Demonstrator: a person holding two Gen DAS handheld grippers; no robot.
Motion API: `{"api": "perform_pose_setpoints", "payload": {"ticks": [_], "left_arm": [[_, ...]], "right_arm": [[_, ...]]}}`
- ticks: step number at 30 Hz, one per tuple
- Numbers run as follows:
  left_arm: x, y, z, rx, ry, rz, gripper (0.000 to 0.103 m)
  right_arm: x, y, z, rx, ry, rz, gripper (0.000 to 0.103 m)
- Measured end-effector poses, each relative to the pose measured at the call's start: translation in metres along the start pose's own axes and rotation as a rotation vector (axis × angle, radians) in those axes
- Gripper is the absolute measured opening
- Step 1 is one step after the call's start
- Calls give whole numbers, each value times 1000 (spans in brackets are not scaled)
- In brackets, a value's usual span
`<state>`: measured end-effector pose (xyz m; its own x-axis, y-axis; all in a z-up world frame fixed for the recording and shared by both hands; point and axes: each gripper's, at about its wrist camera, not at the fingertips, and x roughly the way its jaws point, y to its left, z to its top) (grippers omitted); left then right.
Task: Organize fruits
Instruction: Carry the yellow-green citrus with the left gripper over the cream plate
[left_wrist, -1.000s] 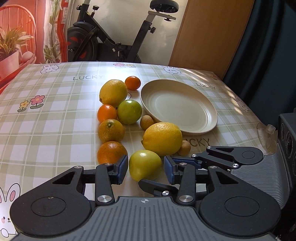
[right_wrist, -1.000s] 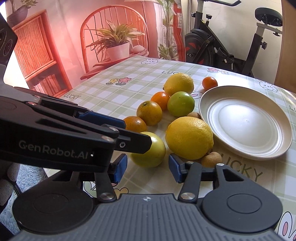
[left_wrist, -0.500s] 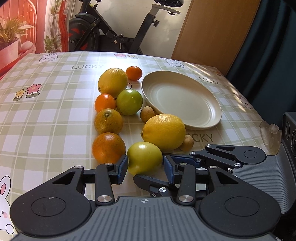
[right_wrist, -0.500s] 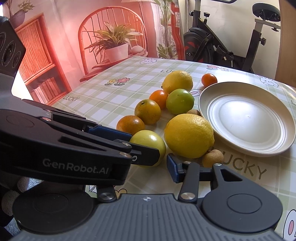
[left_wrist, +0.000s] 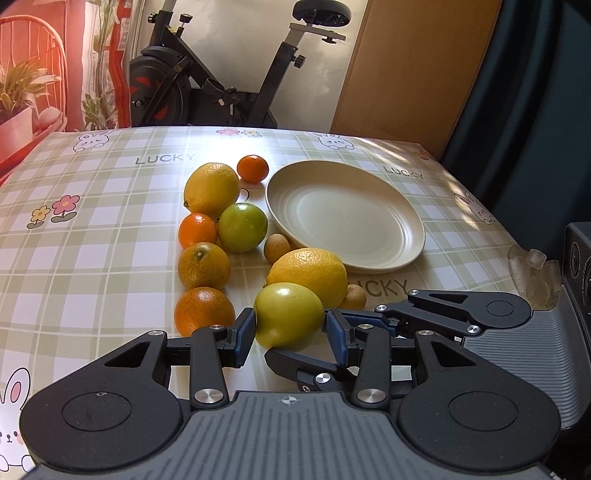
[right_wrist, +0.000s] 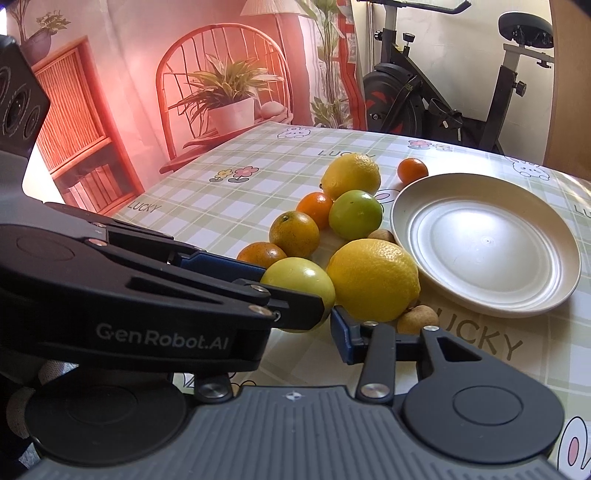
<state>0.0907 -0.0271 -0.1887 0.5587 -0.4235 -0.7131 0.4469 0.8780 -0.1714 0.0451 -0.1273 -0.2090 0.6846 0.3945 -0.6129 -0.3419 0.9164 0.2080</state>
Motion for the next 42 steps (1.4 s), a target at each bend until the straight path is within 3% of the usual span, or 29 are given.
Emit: {"api": "perform_pose_setpoints", "payload": {"ticks": [11, 23, 42], "left_arm": [[-17, -22, 20, 83, -78, -26, 45], [7, -43, 54, 153, -108, -57, 45], [62, -33, 88, 194, -15, -47, 45]], "right_arm": [[-31, 1, 12, -15, -107, -53, 45], [-43, -24, 26, -41, -173, -142, 45], [1, -80, 46, -37, -156, -154, 45]]}}
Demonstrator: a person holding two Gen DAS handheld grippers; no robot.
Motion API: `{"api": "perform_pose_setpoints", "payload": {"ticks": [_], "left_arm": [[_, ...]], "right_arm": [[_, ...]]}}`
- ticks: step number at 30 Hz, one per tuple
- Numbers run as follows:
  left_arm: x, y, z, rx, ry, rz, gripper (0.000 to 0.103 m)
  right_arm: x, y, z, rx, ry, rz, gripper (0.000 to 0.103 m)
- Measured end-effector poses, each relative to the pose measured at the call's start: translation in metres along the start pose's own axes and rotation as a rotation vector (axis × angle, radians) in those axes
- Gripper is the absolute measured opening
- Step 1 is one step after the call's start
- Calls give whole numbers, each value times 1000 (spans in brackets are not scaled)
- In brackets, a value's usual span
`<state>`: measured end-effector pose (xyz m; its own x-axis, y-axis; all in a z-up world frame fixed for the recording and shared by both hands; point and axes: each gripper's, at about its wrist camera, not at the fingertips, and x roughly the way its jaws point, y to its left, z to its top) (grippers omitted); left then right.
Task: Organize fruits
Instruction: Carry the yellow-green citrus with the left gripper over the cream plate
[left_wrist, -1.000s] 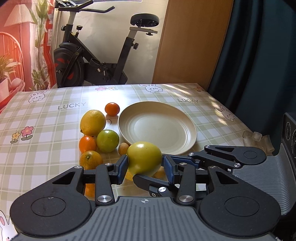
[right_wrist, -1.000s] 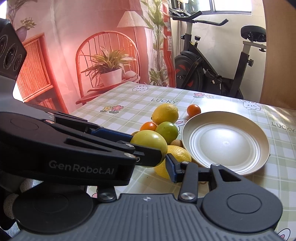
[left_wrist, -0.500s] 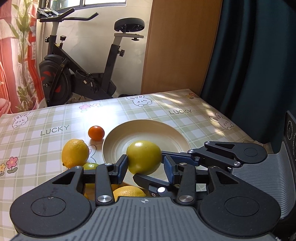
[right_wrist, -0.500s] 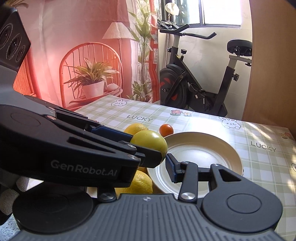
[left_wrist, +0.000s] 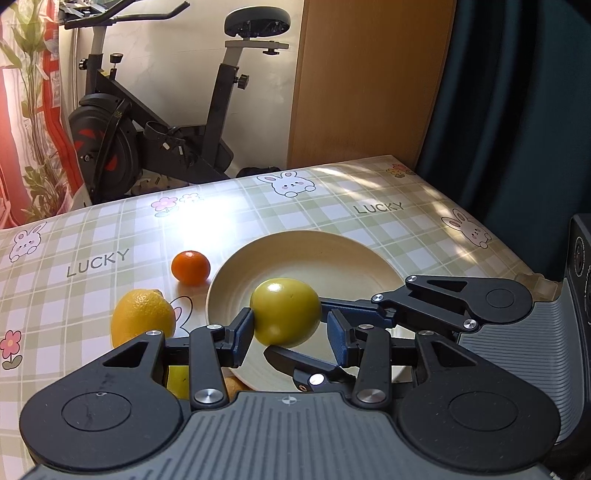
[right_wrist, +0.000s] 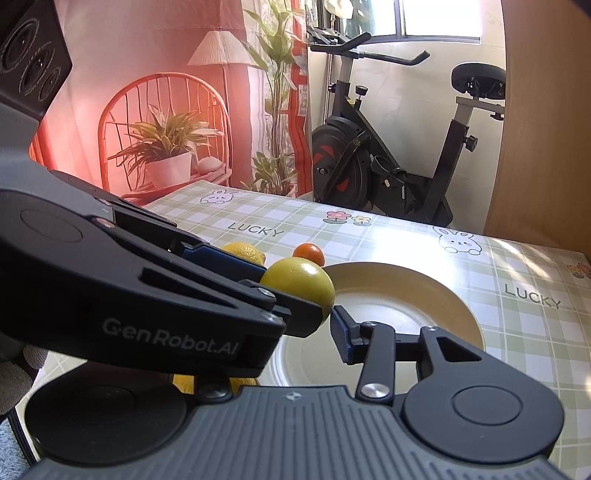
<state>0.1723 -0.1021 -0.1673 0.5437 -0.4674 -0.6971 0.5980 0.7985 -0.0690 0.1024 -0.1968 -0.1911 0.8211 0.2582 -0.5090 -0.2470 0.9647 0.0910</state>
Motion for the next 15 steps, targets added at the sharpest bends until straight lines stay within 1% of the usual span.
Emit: {"api": "perform_pose_setpoints", "payload": {"ticks": [15], "left_arm": [[40, 18, 13, -67, 76, 16, 45]], "right_arm": [[55, -18, 3, 29, 100, 12, 45]]}}
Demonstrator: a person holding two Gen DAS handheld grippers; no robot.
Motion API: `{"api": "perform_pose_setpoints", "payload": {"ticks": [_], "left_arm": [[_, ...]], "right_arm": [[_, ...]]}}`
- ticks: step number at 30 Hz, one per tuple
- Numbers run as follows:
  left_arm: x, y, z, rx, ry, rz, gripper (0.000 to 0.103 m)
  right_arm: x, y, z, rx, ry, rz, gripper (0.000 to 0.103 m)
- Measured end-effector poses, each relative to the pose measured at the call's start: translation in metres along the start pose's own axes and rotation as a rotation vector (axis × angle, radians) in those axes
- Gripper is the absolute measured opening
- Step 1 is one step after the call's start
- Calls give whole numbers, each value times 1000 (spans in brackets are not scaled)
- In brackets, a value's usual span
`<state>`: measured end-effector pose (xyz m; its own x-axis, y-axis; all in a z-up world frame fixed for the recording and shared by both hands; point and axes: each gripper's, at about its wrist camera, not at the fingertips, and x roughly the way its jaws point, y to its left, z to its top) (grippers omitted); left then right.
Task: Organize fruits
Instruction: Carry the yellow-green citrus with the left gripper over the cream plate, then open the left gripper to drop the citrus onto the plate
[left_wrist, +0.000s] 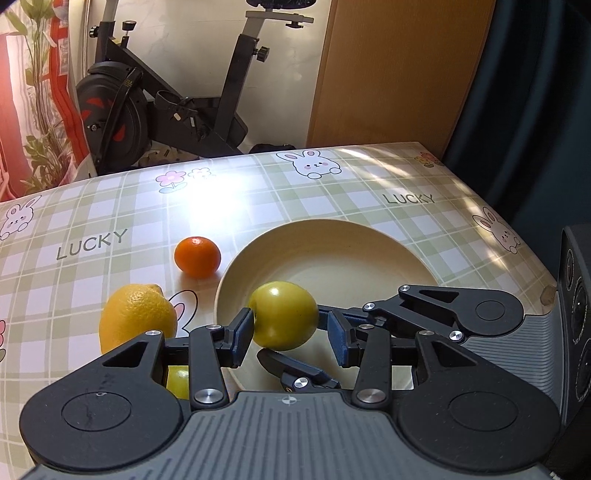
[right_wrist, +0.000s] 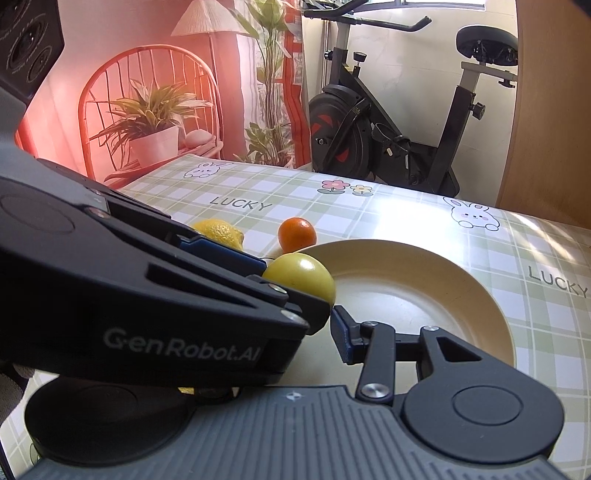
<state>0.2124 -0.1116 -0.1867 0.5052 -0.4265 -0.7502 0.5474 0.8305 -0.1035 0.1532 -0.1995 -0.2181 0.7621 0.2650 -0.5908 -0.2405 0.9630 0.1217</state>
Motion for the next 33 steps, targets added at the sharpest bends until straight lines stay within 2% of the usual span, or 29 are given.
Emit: {"api": "perform_pose_setpoints", "payload": {"ticks": [11, 19, 23, 27, 33], "left_arm": [[14, 6, 11, -35, 2, 15, 45], [17, 8, 16, -54, -23, 32, 47], [8, 11, 14, -89, -52, 30, 49], [-11, 17, 10, -133, -88, -34, 52], [-46, 16, -4, -179, -151, -63, 53]], "right_arm": [[20, -9, 10, 55, 43, 7, 44], [30, -7, 18, 68, 67, -33, 45], [32, -4, 24, 72, 71, -54, 45], [25, -2, 26, 69, 70, -49, 52], [3, -6, 20, 146, 43, -52, 52]]}}
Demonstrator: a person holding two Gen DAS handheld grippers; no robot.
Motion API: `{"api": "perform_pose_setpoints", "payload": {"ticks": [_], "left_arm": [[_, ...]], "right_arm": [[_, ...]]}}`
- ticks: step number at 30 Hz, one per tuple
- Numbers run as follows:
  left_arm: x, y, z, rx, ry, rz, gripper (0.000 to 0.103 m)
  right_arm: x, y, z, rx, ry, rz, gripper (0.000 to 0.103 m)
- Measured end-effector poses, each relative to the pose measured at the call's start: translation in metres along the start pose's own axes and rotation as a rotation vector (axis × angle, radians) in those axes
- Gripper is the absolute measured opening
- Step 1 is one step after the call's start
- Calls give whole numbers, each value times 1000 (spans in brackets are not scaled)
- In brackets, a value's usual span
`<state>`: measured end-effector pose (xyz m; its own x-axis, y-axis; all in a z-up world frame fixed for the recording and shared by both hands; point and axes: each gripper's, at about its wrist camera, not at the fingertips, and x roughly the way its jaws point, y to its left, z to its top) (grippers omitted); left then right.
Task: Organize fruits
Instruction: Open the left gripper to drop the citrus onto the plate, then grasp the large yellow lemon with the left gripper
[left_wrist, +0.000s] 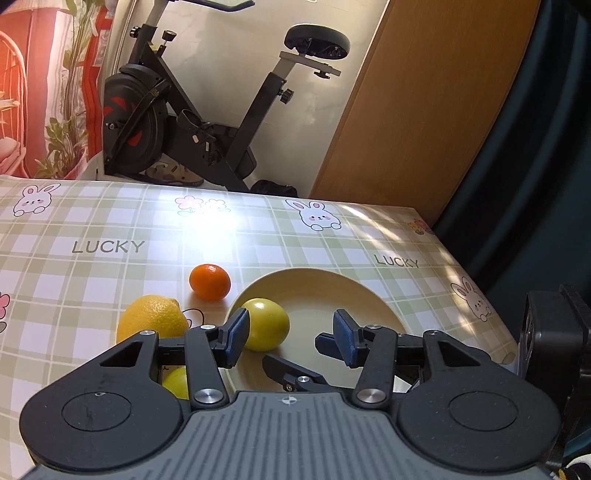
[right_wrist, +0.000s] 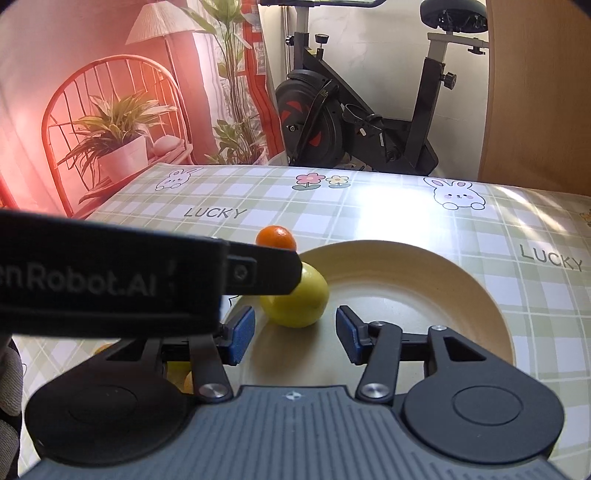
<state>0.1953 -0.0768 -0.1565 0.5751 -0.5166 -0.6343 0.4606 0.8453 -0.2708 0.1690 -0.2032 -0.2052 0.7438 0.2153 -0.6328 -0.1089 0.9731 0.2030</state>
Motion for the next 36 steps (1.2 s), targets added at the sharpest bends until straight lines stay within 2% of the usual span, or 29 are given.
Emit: {"api": "perform_pose_setpoints", "payload": {"ticks": [4, 8, 17, 20, 24, 32, 34, 36], "left_arm": [[-24, 3, -11, -29, -38, -11, 53], [-39, 7, -22, 1, -43, 32, 53], [-53, 40, -49, -138, 1, 28, 53], [-54, 47, -54, -148, 7, 47, 53], [-54, 48, -59, -133, 15, 50, 53], [-44, 36, -72, -86, 42, 33, 54], [-41, 33, -75, -78, 56, 25, 61], [-38, 32, -77, -76, 66, 16, 61]], "right_arm": [[-18, 2, -9, 44, -32, 9, 52], [-40, 12, -25, 24, -82, -3, 52], [-69, 33, -51, -34, -130, 42, 52], [-70, 51, -57, -110, -125, 65, 52], [-65, 65, -61, -157, -104, 74, 60], [-56, 66, -71, -150, -52, 68, 61], [-57, 66, -74, -149, -46, 64, 61], [-56, 65, -75, -147, -35, 60, 61]]}}
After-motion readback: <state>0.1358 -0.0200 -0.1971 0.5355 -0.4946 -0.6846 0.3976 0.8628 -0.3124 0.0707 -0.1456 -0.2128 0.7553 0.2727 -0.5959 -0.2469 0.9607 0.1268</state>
